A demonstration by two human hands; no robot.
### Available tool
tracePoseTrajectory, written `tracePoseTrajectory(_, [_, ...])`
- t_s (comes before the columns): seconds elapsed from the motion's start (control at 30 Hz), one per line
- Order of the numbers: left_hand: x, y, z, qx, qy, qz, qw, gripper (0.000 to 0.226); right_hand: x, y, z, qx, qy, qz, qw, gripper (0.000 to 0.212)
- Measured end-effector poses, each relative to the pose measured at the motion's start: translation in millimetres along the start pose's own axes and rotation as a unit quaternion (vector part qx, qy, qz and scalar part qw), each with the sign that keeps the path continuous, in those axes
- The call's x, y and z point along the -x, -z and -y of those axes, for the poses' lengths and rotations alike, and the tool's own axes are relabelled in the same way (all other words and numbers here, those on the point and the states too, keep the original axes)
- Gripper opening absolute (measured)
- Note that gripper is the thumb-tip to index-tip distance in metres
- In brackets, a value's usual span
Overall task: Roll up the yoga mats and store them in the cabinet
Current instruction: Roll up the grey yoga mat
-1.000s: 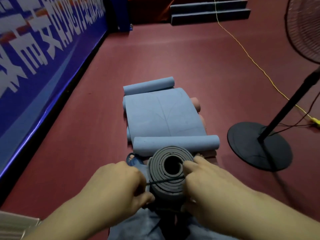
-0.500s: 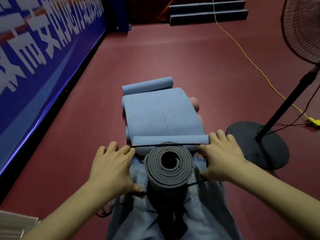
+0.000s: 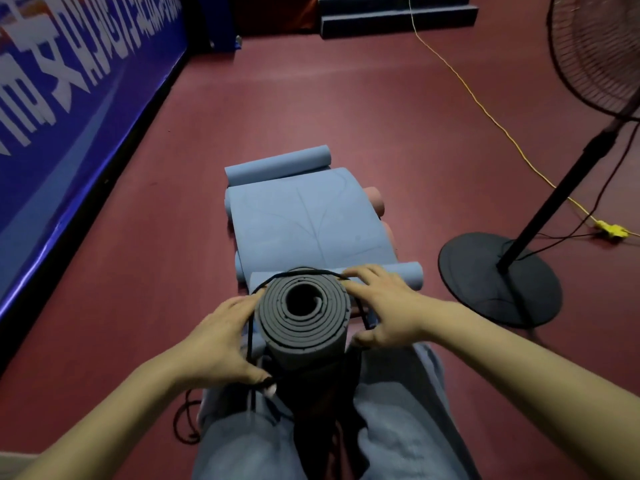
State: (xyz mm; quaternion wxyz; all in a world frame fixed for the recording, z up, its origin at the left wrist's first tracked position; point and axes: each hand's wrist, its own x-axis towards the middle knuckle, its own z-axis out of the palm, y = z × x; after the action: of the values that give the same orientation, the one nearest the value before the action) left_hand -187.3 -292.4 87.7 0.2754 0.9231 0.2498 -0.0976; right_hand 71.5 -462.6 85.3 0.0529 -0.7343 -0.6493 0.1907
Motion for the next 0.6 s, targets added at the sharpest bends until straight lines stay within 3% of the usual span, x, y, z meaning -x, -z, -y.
tracePoseTrajectory(0.1, [7.2, 1.5, 10.2, 0.097, 0.001, 0.01, 0.995, 0.121, 5.9, -13.3, 0.3, -0.097, -0.005, -0.014, 0.995, 0.086])
tracePoseTrajectory(0.23, [1.6, -13.8, 17.5, -0.087, -0.006, 0.059, 0.994, 0.141, 10.4, -24.3, -1.0, -0.011, -0.005, 0.059, 0.998, 0.08])
tracePoseTrajectory(0.3, [4.7, -31.1, 19.7, -0.164, -0.001, 0.087, 0.983, 0.132, 14.2, -36.1, -10.4, 0.03, -0.045, 0.115, 0.992, 0.094])
tracePoseTrajectory(0.37, [9.4, -44.1, 20.8, -0.213, -0.038, 0.049, 0.975, 0.108, 19.0, -48.8, -20.9, 0.023, -0.095, 0.118, 0.988, 0.107])
tracePoseTrajectory(0.43, [8.7, -52.2, 20.6, -0.252, -0.06, -0.015, 0.966, 0.092, 21.6, -58.2, -27.8, 0.032, -0.124, 0.071, 0.989, 0.112])
tracePoseTrajectory(0.47, [2.7, -56.5, 20.8, -0.256, -0.036, -0.034, 0.965, 0.091, 20.4, -62.0, -29.5, 0.045, -0.133, 0.054, 0.989, 0.111])
tracePoseTrajectory(0.53, [-1.1, -65.2, 18.6, -0.301, 0.001, 0.003, 0.954, 0.086, 12.5, -68.8, -32.7, 0.072, -0.151, 0.05, 0.985, 0.106])
tracePoseTrajectory(0.57, [-8.9, -75.9, 24.4, -0.275, 0.022, -0.069, 0.959, 0.077, 6.1, -72.6, -35.6, 0.083, -0.164, 0.056, 0.981, 0.104])
tracePoseTrajectory(0.6, [-17.7, -81.4, 29.8, -0.234, 0.072, -0.036, 0.969, 0.084, -0.7, -76.5, -39.0, 0.092, -0.18, 0.062, 0.977, 0.102])
